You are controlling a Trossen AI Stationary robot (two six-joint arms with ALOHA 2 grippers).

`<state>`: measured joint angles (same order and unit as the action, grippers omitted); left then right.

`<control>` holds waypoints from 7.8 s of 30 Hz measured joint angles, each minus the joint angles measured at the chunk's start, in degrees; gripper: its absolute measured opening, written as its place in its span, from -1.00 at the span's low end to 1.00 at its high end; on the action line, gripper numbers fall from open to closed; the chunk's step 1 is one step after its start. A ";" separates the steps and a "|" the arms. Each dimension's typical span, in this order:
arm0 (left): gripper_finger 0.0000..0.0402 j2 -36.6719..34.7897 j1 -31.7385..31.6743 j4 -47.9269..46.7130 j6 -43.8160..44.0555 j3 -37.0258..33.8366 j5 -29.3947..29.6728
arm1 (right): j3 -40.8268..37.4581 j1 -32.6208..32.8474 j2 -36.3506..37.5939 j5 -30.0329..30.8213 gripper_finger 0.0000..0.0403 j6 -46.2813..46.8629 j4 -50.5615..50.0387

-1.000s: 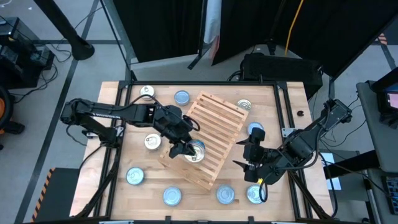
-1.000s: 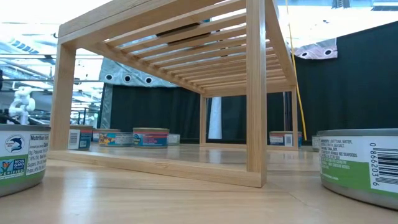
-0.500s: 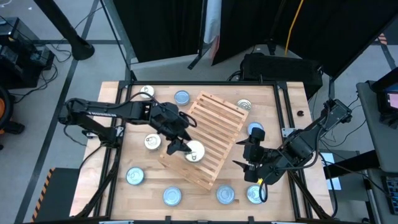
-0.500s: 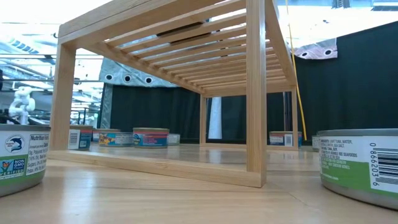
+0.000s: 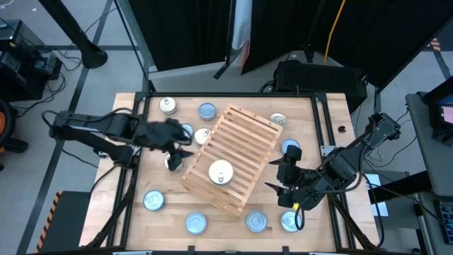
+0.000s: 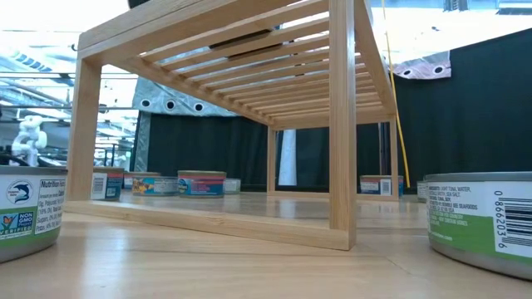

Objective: Stack canned seafood by type on shelf
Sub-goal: Stack the blue-pink tuna can on top of the other blue-pink tuna can on the shelf

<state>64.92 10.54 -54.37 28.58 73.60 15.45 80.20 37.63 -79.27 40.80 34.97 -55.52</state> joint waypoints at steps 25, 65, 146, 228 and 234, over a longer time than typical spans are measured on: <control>0.41 -0.54 12.13 -13.41 52.53 -26.88 18.04 | 0.00 0.02 -0.06 0.00 0.55 1.82 1.66; -0.60 11.16 23.46 -5.45 56.52 -32.79 9.40 | -0.02 -0.17 -2.22 3.21 0.55 -0.27 2.06; -0.60 15.27 35.22 -2.87 71.67 -32.15 8.61 | -0.02 -0.02 -2.18 2.62 0.55 0.47 2.06; 0.55 17.47 25.46 -19.72 0.09 -18.46 1.41 | -0.02 2.73 -2.18 -2.14 0.55 1.89 0.73; 0.55 17.47 22.02 -17.83 -2.10 -21.12 -0.82 | -0.02 2.73 -2.18 -2.14 0.55 1.89 0.75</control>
<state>82.39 32.56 -72.20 26.48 52.48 14.63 80.18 40.36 -81.45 38.66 36.86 -54.76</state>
